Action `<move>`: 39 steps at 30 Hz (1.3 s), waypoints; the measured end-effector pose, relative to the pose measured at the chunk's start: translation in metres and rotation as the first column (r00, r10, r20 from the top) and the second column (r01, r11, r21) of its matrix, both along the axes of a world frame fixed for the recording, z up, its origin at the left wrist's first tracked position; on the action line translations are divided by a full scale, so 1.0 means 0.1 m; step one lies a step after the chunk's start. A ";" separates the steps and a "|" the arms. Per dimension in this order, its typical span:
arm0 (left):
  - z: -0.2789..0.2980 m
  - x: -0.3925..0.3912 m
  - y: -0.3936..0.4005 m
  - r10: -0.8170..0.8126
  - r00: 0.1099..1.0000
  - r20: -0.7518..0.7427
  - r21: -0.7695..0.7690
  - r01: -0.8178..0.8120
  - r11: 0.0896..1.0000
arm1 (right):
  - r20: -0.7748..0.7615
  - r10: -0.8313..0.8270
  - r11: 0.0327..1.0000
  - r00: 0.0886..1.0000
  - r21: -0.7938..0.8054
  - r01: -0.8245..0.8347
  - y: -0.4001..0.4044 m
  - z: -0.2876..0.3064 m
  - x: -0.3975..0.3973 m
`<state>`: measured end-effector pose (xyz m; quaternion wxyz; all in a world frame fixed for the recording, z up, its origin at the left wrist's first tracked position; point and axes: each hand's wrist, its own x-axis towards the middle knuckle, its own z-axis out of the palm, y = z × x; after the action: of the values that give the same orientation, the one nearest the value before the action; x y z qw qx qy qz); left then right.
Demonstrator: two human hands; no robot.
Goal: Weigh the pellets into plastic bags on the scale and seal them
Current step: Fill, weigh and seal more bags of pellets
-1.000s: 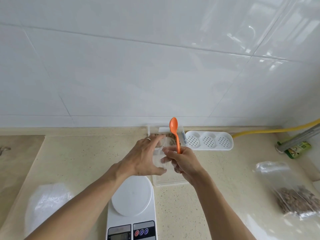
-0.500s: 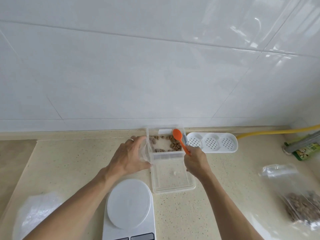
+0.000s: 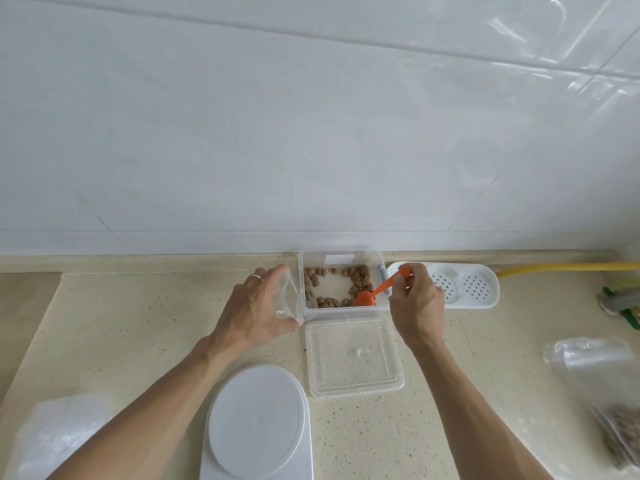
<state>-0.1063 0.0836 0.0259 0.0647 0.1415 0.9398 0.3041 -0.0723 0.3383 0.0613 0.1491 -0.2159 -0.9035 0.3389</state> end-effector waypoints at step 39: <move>0.46 -0.36 0.65 -0.238 0.968 -0.079 -0.217 0.216 0.952 | 0.033 -0.128 0.665 0.991 -0.739 0.110 -0.01 0.48 0.09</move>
<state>-0.1425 0.1481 0.0716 0.0647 0.2568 0.9458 0.1878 -0.0636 0.3370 0.1091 0.0806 -0.3125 -0.6715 0.6670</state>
